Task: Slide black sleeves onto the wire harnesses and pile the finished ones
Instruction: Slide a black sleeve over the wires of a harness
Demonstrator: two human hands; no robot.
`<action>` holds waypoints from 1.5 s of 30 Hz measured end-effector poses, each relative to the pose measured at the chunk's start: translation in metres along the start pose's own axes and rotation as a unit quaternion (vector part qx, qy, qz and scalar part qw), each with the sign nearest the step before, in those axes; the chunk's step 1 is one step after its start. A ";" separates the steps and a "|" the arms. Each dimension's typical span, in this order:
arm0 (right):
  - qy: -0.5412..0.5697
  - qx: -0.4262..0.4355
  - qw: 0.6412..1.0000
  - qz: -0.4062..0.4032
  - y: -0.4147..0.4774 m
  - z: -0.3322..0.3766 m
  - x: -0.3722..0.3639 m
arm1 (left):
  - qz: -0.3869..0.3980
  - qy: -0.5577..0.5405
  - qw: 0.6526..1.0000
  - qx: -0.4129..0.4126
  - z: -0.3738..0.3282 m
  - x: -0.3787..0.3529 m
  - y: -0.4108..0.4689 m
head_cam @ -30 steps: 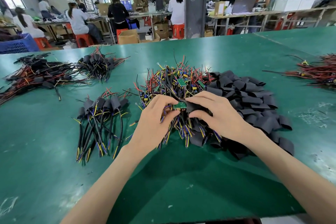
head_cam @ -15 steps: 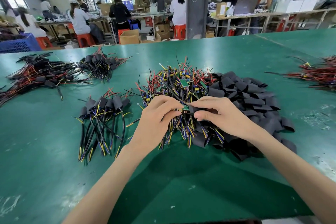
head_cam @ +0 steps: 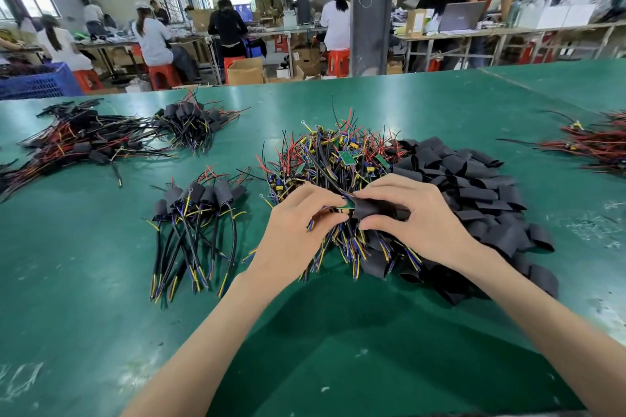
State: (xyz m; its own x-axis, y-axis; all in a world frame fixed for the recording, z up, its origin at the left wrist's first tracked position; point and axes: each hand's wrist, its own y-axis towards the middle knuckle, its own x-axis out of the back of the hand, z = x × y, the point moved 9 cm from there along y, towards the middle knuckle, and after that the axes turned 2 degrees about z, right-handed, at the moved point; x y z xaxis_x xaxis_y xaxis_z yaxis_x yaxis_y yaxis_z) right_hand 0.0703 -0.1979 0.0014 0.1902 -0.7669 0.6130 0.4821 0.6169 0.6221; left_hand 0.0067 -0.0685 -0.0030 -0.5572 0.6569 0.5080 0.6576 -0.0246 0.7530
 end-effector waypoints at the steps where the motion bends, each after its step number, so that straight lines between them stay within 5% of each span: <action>1: -0.013 0.011 1.000 -0.001 0.000 0.003 -0.001 | 0.001 -0.002 1.000 -0.005 -0.002 -0.001 0.000; 5: -0.034 0.023 0.999 0.001 -0.001 0.006 -0.002 | 0.004 -0.026 1.000 -0.006 -0.005 -0.002 0.000; 10: -0.055 0.039 0.997 -0.023 -0.001 0.008 0.003 | 0.009 -0.145 0.980 0.137 0.015 -0.006 -0.002; 16: -0.065 0.034 0.997 -0.014 -0.003 0.007 -0.002 | -0.016 -0.138 0.975 0.174 0.023 -0.003 -0.003; 27: -0.069 0.048 0.996 -0.005 -0.003 0.012 -0.008 | -0.021 -0.096 0.987 0.126 0.016 -0.004 -0.004; 32: -0.083 0.059 0.995 -0.005 -0.003 0.013 -0.011 | -0.030 0.040 0.999 -0.005 -0.005 0.002 0.000; 37: -0.105 0.054 0.992 -0.034 -0.003 0.010 -0.006 | -0.058 0.115 0.992 -0.020 -0.006 0.013 0.003; 41: -0.122 0.043 0.980 -0.150 -0.005 0.006 0.027 | -0.168 0.172 0.968 0.067 0.019 0.067 0.010; 45: -0.122 -0.001 0.965 -0.230 -0.010 -0.010 0.053 | -0.231 0.216 0.916 0.249 0.082 0.120 -0.001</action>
State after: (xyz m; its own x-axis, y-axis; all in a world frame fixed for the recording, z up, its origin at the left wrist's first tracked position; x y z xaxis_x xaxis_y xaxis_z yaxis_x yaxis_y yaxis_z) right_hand 0.0842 -0.2464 0.0228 -0.2516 -0.8953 0.3677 0.4695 0.2194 0.8553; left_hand -0.0193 0.0727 0.0227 -0.9120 0.1492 0.3821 0.3910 0.5976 0.7000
